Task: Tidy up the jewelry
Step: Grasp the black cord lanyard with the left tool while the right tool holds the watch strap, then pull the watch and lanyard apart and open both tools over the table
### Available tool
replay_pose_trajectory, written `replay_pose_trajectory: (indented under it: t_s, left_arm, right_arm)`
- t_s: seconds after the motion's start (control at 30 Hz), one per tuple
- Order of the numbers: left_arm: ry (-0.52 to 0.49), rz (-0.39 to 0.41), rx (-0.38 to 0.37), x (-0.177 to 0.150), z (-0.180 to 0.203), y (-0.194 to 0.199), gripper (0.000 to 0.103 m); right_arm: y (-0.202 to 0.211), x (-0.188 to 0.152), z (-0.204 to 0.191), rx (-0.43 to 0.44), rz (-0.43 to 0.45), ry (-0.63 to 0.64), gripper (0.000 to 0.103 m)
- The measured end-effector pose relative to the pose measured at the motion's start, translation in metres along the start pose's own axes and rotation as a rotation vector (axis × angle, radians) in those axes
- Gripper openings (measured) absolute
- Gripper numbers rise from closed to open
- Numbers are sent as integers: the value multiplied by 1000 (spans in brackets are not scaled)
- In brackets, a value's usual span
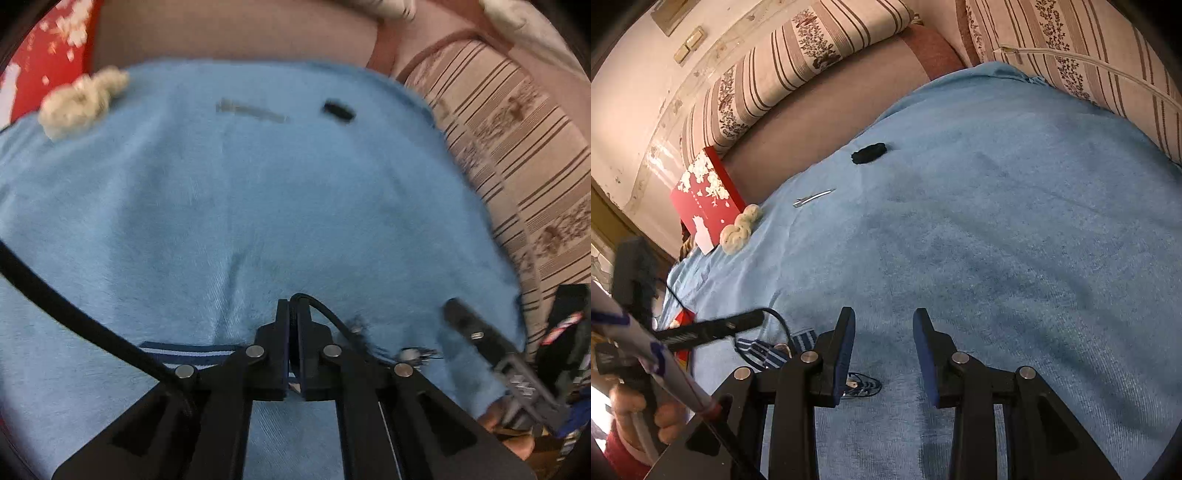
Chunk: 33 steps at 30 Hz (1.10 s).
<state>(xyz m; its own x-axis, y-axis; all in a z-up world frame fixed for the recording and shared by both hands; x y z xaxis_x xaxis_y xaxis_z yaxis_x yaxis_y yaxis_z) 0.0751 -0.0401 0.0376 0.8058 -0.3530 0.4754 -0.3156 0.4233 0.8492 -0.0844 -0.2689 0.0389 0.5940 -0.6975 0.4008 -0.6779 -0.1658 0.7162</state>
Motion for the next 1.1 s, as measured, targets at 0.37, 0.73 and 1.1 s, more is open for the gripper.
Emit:
replay_pose_trajectory:
  t_s: [0.37, 0.73, 1.1]
  left_arm:
    - [47, 237, 63, -32, -27, 154, 3]
    - [164, 253, 217, -128, -82, 225, 3]
    - [227, 243, 219, -173, -101, 227, 3]
  right_arm:
    - [-5, -42, -62, 143, -114, 281, 49]
    - [-47, -100, -128, -103, -133, 820, 49]
    - [-78, -98, -126, -203, -223, 910, 49]
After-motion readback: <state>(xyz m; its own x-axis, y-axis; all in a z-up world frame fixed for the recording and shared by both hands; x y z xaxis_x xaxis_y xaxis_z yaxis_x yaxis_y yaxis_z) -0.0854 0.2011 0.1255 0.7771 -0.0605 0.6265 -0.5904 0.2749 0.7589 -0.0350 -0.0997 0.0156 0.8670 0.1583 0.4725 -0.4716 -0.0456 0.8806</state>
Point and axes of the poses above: each gripper's, at about its wrist camera, not at the fingertips, and y roughly against the way its jaws point, z to its right, x to its top, the point moved 1 cm from there along -y, roughly the way its jaws point, and after that the axes turned 14 degrees about -y, right-handed, at the moved point
